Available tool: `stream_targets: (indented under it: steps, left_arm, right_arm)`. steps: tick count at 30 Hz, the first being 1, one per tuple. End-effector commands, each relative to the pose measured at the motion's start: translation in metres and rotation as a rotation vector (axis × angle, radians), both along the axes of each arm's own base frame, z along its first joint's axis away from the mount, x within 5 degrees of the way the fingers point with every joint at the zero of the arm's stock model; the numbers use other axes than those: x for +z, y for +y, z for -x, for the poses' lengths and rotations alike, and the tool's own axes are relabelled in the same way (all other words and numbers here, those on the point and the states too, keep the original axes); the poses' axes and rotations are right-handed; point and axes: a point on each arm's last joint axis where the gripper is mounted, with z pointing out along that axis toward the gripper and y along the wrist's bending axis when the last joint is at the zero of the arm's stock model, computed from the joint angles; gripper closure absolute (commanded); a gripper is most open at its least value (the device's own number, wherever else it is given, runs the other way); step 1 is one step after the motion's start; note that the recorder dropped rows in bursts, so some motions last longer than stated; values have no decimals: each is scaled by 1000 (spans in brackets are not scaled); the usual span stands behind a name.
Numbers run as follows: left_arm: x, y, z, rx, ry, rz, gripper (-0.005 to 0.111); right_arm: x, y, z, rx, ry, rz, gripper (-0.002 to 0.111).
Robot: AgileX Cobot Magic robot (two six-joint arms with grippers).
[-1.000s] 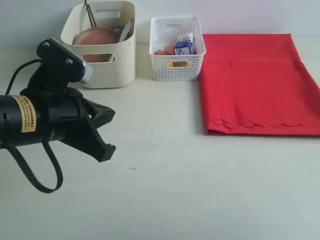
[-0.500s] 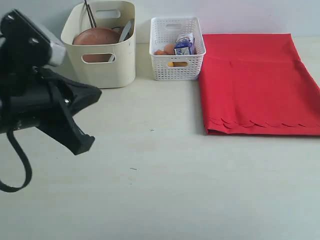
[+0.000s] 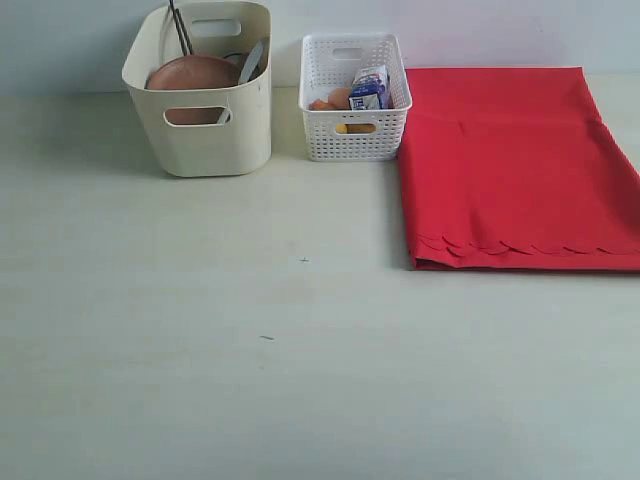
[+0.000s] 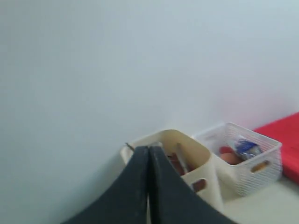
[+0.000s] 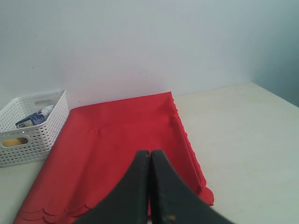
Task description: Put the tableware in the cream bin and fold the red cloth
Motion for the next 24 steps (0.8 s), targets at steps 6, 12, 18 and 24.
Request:
stream_targets:
  steps: [6,12,18,24]
  left_arm:
    - [-68,39,43,385,-122,361,106]
    - [-86,45,43,493,51,393,106]
    - [-93,46,45,523,115,318,106]
    - [-97,39,44,412,171,215,106]
  right_arm:
    - [-1,0,0,-3,-5,14,108]
    - [-1,0,0,-3,-5,14,108]
    - [-1,0,0,-3,-5,14,108]
    - [-1,0,0,-3,-5,14,108]
